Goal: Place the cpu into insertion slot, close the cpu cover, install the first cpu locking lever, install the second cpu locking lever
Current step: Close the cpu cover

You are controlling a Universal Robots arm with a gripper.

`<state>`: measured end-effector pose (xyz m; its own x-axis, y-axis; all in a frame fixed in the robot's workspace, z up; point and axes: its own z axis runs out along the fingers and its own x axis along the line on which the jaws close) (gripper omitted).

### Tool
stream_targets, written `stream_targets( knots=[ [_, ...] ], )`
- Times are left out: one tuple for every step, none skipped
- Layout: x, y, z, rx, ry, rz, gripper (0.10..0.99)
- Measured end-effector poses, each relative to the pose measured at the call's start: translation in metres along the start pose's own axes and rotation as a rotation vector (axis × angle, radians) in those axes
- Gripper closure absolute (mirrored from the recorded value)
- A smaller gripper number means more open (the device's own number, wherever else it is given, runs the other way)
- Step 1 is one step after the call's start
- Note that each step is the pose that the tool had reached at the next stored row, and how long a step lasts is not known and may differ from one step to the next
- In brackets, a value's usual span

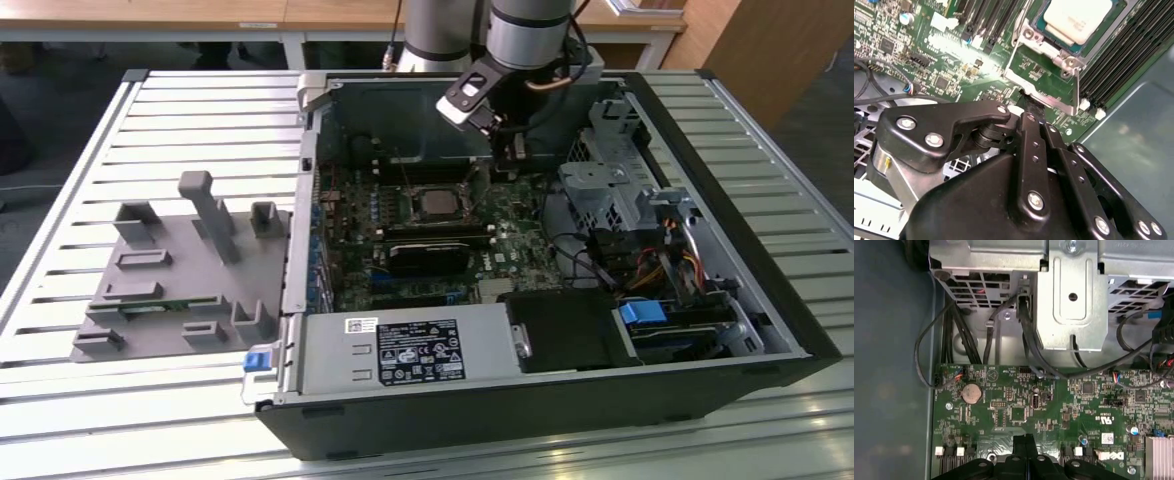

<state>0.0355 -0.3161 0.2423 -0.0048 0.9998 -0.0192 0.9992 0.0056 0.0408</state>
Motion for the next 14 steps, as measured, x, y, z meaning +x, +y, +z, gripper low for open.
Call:
stream_targets(
  knots=[
    [0.0,-0.0014,0.0,0.0,0.0001,0.0,0.961],
    [0.0,-0.0029,-0.0001,0.0,0.0002,0.0,0.961],
    [0.0,-0.0047,-0.0001,0.0,0.0001,0.0,0.961],
    [0.0001,-0.0065,-0.0001,0.0,0.0002,0.0,0.961],
    [0.0001,-0.0084,-0.0001,0.0,0.0003,0.0,0.961],
    [0.0001,-0.0104,-0.0001,0.0,0.0003,0.0,0.961],
    [0.0001,-0.0127,-0.0001,0.0,0.0003,0.0,0.961],
    [0.0001,-0.015,-0.0001,0.0,0.0002,0.0,0.961],
    [0.0002,-0.0172,-0.0001,0.0,0.0002,0.0,0.961],
    [0.0002,-0.0195,-0.0001,0.0,0.0002,0.0,0.961],
    [0.0002,-0.0218,-0.0001,0.0,0.0002,0.0,0.961],
    [0.0002,-0.0243,-0.0001,0.0,0.0002,0.0,0.961],
    [0.0002,-0.0266,-0.0001,0.0,0.0002,0.0,0.961],
    [0.0003,-0.0289,-0.0001,0.0,0.0002,0.0,0.961]
  ],
)
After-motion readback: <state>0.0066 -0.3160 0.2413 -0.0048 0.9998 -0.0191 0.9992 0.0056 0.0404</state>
